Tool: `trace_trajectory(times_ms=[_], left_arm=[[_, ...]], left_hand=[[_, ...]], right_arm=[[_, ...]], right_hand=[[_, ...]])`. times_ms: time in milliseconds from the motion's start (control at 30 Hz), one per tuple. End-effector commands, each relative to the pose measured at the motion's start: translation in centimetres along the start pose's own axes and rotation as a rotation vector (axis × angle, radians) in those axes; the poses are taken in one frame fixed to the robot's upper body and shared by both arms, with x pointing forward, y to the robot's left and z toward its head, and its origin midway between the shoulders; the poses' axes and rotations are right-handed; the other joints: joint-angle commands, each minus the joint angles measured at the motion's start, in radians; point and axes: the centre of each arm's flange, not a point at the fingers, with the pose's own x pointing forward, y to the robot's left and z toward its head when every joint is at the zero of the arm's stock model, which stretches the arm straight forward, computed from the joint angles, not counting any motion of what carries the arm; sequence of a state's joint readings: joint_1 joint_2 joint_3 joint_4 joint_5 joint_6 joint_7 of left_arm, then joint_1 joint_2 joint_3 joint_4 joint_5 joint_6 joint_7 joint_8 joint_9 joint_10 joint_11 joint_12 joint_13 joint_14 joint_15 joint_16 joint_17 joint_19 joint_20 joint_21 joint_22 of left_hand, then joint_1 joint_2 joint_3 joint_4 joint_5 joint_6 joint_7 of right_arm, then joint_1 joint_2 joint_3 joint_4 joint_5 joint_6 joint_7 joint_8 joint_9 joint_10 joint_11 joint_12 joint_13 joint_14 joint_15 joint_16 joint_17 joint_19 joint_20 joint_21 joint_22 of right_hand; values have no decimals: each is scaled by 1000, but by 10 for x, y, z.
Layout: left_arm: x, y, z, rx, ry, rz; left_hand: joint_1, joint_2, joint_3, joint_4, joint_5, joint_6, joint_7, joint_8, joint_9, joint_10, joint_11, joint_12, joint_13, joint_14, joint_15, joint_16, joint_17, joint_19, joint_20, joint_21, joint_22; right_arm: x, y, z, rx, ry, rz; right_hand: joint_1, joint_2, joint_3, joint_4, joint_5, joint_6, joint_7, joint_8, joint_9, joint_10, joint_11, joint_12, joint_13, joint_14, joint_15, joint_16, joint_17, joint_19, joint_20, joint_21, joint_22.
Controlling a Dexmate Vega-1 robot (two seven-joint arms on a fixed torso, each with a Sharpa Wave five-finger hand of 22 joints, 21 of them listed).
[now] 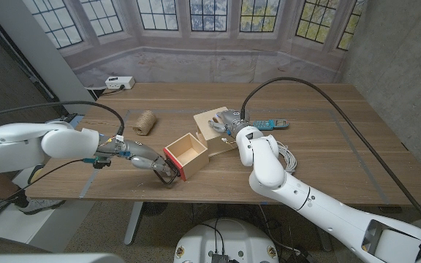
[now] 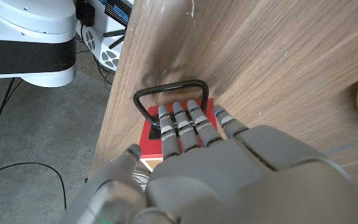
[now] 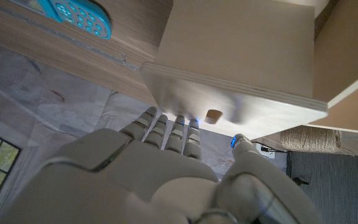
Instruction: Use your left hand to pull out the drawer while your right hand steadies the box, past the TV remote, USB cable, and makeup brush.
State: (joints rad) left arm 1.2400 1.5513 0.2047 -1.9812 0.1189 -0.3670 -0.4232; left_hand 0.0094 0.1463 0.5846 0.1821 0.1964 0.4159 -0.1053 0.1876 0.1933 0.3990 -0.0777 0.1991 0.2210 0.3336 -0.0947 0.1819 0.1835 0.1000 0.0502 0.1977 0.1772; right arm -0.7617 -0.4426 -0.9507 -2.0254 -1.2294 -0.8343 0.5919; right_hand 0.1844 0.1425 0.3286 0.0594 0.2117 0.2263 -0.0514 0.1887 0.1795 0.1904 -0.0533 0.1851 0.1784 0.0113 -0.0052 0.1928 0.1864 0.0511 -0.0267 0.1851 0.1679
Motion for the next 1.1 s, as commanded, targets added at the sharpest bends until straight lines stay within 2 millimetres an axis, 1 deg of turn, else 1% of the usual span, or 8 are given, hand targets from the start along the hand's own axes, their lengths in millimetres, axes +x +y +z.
trace_trajectory(times_ms=[33,333,367,533,833,1100], left_arm=[[-4,8,5,-13,0,7],[-6,11,11,-25,-3,17],[-7,11,11,-30,-4,18],[-10,10,15,-46,-7,15],[-15,11,19,-47,3,33],[-17,11,18,-51,2,42]], left_hand=[[4,5,3,-5,3,-1,5,0,1,6,-5,3,1,11,1,6,5,8,6,3,2],[4,4,3,-5,3,4,8,4,1,15,-7,9,2,19,0,10,5,19,9,7,2],[4,4,3,-5,3,5,7,5,1,18,-11,11,2,20,-1,11,5,19,9,7,2],[4,4,4,-5,3,7,9,6,1,20,-9,13,3,25,0,13,5,25,10,9,2],[3,5,4,-5,3,14,10,10,1,31,-7,19,5,34,0,17,6,34,13,11,2],[4,5,5,-5,3,18,11,11,1,32,-6,21,6,36,-2,17,6,36,14,11,2]], right_arm=[[-1,-7,4,5,-17,0],[3,-12,4,26,-38,3],[4,-12,3,24,-42,3],[3,-16,2,38,-41,-5],[-1,-23,5,45,-54,-23],[-7,-29,10,50,-59,-37]], right_hand=[[-4,-3,6,1,3,9,-1,4,3,3,1,3,4,5,1,5,0,8,-5,5,0],[-3,-4,8,0,2,7,0,3,3,1,5,2,4,6,3,5,0,10,-4,6,-1],[-3,-4,9,-1,2,7,0,3,3,1,5,2,4,6,3,5,0,11,-4,6,-1],[-3,-4,10,-1,2,7,0,3,3,0,7,2,4,8,4,5,0,14,-2,7,-1],[-2,-5,12,-3,1,6,1,2,3,0,9,2,4,12,5,6,0,25,0,10,-1],[-1,-5,15,-5,1,6,3,2,3,0,14,2,4,15,5,6,-1,26,0,10,-1]])
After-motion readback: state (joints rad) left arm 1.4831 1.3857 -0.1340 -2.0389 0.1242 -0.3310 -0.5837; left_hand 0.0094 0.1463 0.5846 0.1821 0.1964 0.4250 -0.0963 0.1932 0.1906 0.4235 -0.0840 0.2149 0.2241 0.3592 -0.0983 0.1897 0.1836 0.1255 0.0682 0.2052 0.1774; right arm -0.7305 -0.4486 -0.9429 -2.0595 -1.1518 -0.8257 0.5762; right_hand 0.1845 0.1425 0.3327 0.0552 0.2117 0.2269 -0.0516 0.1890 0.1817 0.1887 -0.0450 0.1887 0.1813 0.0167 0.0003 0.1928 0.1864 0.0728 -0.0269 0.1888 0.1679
